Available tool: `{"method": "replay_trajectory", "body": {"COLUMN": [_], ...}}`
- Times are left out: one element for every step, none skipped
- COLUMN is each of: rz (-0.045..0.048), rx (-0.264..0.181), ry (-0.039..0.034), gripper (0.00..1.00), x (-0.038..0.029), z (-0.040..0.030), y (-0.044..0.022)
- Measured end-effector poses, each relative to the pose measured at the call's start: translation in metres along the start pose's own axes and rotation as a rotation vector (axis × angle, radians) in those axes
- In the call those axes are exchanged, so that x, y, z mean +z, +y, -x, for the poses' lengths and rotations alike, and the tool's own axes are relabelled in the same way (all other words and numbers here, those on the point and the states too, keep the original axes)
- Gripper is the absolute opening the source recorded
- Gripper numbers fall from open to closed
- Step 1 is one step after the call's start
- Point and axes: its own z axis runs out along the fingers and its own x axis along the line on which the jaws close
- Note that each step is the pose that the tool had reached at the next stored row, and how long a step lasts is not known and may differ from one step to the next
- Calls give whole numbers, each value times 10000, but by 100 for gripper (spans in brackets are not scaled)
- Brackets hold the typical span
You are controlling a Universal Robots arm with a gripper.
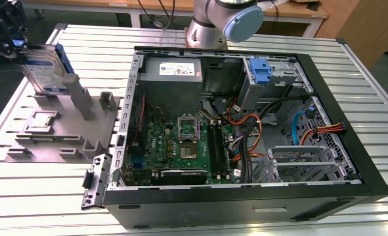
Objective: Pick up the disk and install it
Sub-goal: 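Pick up the disk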
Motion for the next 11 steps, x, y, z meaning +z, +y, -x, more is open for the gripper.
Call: {"method": "replay_trajectory", "body": {"rz": [0,0,0,1,-1,0,0,-1,0,1,3], "rx": [0,0,0,0,0,0,0,0,0,0,0], "ry": [-1,0,0,1,-1,0,0,0,0,0,1], "gripper": [37,37,37,37,37,37,37,37,37,37,37], "x": [-5,-9,-14,-18,-20,-23,-24,-24,-25,-28,-32], "z": [0,0,1,1,1,1,1,1,1,1,2], "y": [0,0,0,1,0,1,1,1,1,1,1]}}
